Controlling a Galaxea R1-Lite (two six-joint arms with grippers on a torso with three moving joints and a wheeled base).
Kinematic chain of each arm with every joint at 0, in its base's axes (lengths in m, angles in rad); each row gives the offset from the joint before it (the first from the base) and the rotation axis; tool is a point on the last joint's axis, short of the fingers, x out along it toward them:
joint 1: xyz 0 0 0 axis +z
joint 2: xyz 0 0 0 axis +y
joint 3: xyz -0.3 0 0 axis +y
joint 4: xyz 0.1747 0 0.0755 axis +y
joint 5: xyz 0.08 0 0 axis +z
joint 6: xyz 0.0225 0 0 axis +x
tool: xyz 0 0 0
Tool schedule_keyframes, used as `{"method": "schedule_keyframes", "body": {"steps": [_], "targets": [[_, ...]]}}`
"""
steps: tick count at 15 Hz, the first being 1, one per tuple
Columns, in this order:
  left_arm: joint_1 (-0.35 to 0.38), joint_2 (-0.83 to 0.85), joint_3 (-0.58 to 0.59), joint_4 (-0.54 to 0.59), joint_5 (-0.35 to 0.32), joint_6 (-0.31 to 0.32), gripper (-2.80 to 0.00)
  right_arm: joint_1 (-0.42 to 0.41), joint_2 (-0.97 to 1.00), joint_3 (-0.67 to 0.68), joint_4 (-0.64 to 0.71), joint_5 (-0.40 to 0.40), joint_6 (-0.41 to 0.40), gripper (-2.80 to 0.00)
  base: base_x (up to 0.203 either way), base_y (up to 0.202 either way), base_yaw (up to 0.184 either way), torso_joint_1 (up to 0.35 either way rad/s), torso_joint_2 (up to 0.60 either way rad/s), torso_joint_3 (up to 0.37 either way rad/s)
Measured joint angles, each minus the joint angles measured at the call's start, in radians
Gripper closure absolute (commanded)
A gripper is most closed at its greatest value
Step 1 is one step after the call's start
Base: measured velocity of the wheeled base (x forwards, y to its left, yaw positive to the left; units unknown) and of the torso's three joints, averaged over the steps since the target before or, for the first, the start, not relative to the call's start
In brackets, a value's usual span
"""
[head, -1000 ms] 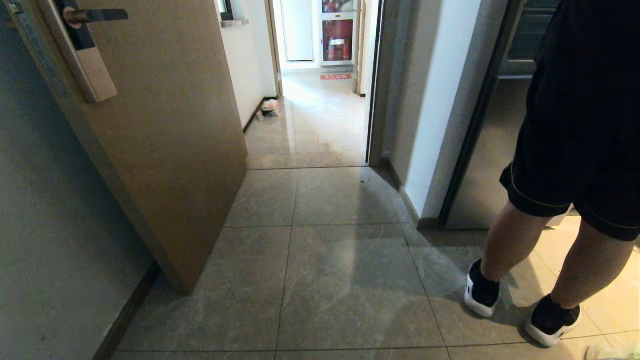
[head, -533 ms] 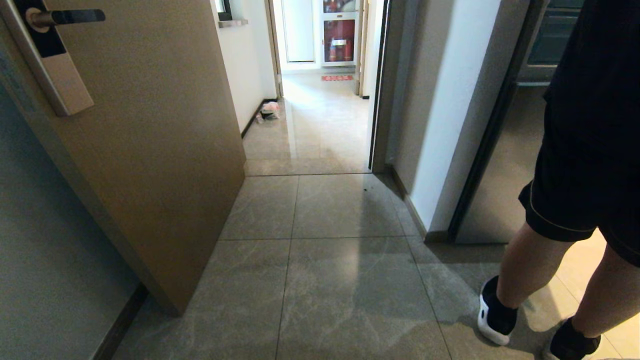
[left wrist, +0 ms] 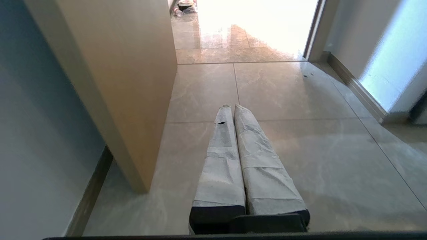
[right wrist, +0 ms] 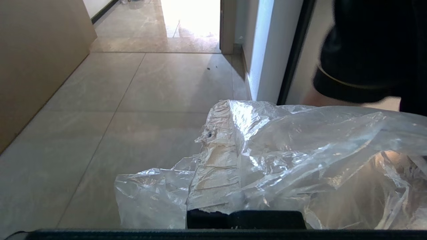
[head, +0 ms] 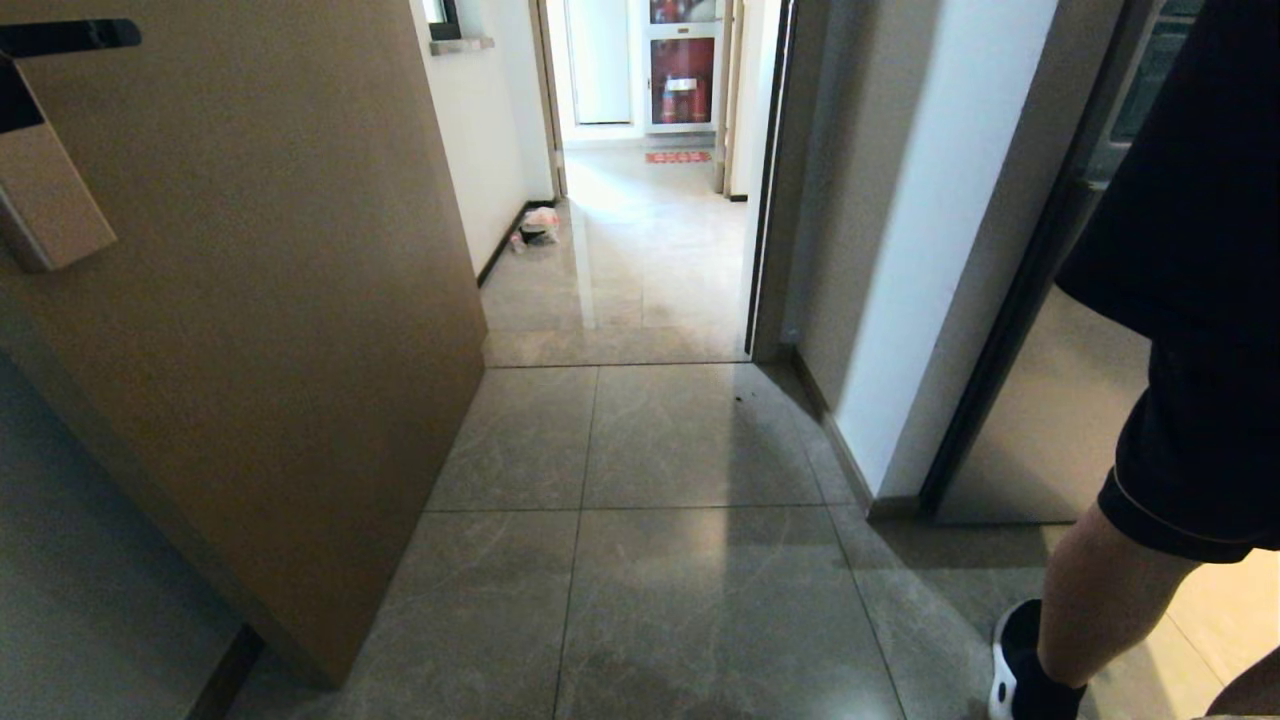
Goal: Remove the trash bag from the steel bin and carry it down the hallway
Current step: Put the trash bag at the door
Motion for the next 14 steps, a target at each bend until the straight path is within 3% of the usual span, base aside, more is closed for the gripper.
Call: {"method": "schedule_keyframes", "body": {"steps": [14], "targets": [[0.000, 0.000, 0.000, 0.000, 0.000, 0.000, 0.00, 0.000, 0.000, 0.000, 0.000, 0.000, 0.001, 0.00, 0.192, 0.000, 0.000, 0.001, 0.00, 0.002]]}}
